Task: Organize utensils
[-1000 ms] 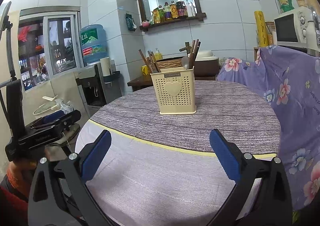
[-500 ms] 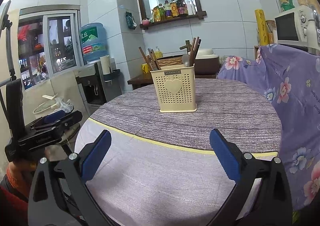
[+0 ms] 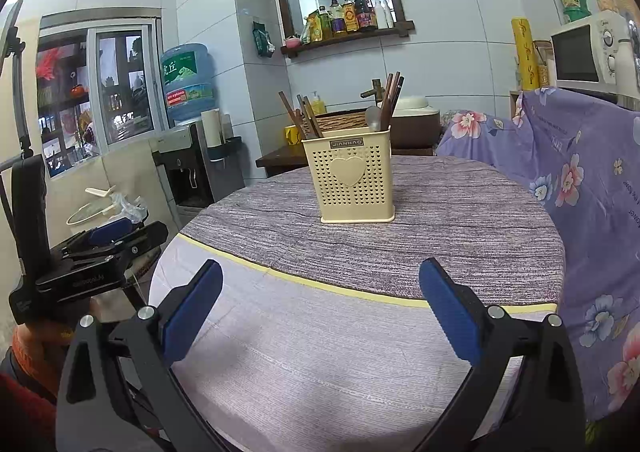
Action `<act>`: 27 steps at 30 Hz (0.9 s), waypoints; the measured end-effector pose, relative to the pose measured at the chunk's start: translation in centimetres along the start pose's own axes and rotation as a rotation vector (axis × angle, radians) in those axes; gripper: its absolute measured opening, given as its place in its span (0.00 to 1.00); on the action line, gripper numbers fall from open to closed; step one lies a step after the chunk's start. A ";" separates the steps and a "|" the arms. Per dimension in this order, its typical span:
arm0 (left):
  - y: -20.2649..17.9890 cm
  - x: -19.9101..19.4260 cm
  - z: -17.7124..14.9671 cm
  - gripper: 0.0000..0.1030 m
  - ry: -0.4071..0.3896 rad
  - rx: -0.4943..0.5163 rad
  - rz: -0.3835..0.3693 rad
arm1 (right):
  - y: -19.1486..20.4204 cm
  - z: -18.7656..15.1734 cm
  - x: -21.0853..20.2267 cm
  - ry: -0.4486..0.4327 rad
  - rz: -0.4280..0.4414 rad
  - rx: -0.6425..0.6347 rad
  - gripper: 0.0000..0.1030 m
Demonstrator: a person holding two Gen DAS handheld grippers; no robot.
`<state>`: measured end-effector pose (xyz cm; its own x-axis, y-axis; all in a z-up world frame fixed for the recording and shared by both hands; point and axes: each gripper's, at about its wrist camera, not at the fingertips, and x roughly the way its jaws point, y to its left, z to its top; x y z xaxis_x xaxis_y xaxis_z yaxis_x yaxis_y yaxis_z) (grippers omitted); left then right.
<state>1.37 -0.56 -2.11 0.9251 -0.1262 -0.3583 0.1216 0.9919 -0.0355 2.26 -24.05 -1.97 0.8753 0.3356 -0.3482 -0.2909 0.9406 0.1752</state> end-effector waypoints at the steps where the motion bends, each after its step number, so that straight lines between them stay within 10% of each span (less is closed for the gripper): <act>1: 0.0 0.0 0.0 0.95 0.000 0.000 -0.001 | 0.0 0.0 0.0 0.000 0.000 0.000 0.94; 27: -0.4 0.3 -0.1 0.95 0.016 0.009 0.000 | 0.1 -0.2 0.0 0.007 0.007 -0.003 0.94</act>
<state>1.53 -0.99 -2.25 0.9191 -0.1263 -0.3732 0.1251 0.9918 -0.0273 2.15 -23.94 -2.17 0.8706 0.3428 -0.3530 -0.2985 0.9382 0.1749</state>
